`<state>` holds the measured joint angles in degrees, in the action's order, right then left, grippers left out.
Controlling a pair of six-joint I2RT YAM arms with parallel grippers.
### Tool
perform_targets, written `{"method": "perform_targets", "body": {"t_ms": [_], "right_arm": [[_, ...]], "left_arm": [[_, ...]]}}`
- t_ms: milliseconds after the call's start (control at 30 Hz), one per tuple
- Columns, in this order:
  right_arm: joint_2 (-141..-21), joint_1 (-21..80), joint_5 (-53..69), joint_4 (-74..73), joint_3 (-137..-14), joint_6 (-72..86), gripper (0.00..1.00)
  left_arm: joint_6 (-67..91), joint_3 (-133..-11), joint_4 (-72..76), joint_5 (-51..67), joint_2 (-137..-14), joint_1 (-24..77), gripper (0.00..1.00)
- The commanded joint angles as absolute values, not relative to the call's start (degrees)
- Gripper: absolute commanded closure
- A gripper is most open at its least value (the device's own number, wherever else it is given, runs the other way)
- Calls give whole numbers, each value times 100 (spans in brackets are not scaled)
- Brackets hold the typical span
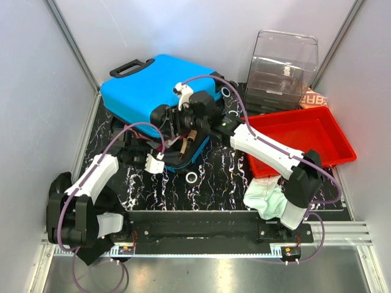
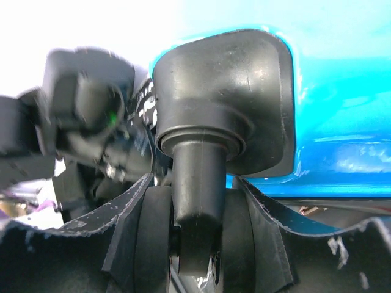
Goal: Open, take out, and arrange the luggage
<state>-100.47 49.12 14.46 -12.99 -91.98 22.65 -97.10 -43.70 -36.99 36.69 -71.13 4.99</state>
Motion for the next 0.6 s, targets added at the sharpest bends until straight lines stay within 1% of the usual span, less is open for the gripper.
{"method": "perform_targets", "body": {"t_ms": [0,233,367,500,567], "right_arm": [[-9923,4439,703,290,-10098,1662,100],[-10282,4079,1054,378,-10739,1485,100],[-10538,3841,1239,404,-11196,1485,100],[-10924,3534,1537,369,-11952,1459,100],[-11275,3332,1818,299,-12459,1441,100]], "left_arm": [[-9036,-3956,-4289,3770,-6716,545,100],[-8799,-3393,-4728,4104,-5521,729,100],[-7914,-3506,-4720,4350,-5467,1002,100],[-6928,-3805,-4606,4482,-5730,1151,100],[-6262,-3928,-4282,4395,-5783,1204,100]]}}
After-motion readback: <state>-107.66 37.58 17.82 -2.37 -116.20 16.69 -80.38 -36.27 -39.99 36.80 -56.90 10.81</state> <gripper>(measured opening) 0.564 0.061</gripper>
